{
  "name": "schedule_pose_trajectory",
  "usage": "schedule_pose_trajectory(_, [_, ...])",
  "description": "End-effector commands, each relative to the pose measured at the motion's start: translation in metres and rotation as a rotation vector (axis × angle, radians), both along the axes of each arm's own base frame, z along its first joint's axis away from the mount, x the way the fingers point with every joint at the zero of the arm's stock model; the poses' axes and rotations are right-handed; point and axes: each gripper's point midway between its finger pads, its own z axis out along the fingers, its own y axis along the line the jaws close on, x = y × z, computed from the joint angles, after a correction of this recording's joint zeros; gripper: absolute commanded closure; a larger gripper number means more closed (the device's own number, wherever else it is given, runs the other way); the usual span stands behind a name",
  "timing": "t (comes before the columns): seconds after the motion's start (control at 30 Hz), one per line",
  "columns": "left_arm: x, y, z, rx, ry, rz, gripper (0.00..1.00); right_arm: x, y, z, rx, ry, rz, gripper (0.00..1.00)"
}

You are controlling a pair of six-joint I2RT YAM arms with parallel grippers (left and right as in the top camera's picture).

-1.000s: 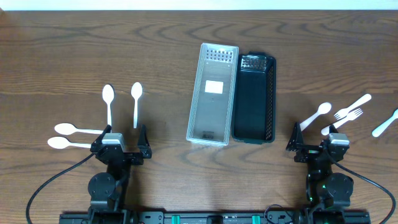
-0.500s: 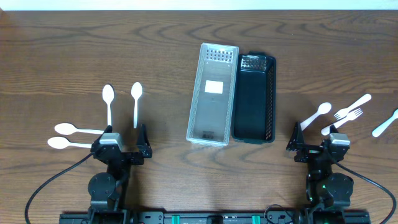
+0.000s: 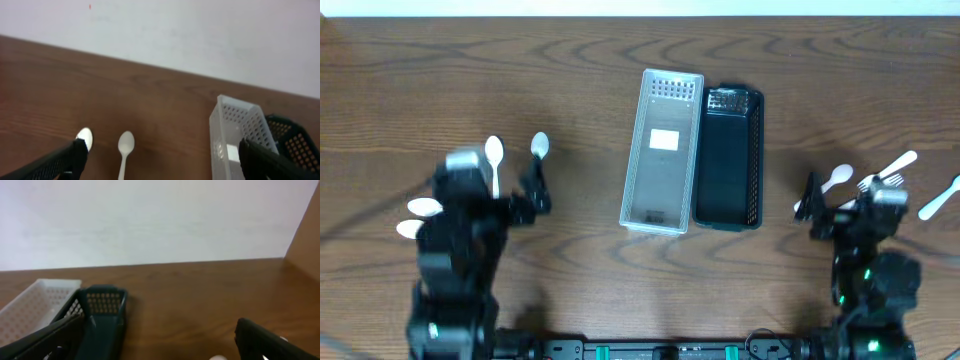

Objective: Pack container

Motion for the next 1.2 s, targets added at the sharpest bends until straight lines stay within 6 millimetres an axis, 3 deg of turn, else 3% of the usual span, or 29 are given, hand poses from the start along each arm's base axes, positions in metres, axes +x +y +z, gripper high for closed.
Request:
schedule_pose_trajectory(0.0, [0.024,-0.003,0.013,0.040,0.089,-0.020,0.02,0.027,-0.002,0.020,-0.083,0.075,0.001,0.01])
schedule_pose_trajectory(0.13, [0.042,-0.004,0.013,0.081,0.243,-0.039,0.02,0.068,0.004,0.023,-0.072,0.267,0.045,0.01])
schedule_pose_trajectory(0.3, [0.046,-0.004,-0.002,0.087,0.406,-0.044,0.02,0.104,0.019,0.010,-0.031,0.540,0.135,0.01])
schedule_pose_trajectory(0.47, [0.036,-0.003,-0.017,0.092,0.485,-0.048,0.02,0.113,0.018,-0.035,-0.018,0.721,0.138,0.01])
schedule_pose_trajectory(0.53, [0.032,-0.003,-0.021,0.094,0.506,-0.049,0.02,0.119,0.018,-0.055,-0.006,0.772,0.134,0.14])
schedule_pose_trajectory(0.57, [0.030,-0.003,-0.023,0.094,0.517,-0.049,0.02,0.122,0.018,-0.065,0.007,0.795,0.127,0.30])
schedule_pose_trajectory(0.6, [0.029,-0.003,-0.024,0.094,0.526,-0.050,0.02,0.125,0.017,-0.076,0.024,0.820,0.115,0.39])
schedule_pose_trajectory(0.8, [0.020,-0.002,-0.032,0.096,0.572,-0.051,0.02,0.137,0.017,-0.132,0.059,0.944,0.093,0.70])
schedule_pose_trajectory(0.97, [0.011,-0.002,-0.038,0.097,0.617,-0.052,0.02,0.143,0.020,-0.160,0.066,0.992,0.105,0.71])
schedule_pose_trajectory(1.03, [0.009,-0.002,-0.040,0.098,0.630,-0.053,0.02,0.144,0.027,-0.168,0.082,1.005,0.134,0.64])
schedule_pose_trajectory(1.17, [0.006,-0.002,-0.042,0.098,0.641,-0.054,0.02,0.143,0.044,-0.179,0.144,1.026,0.217,0.62])
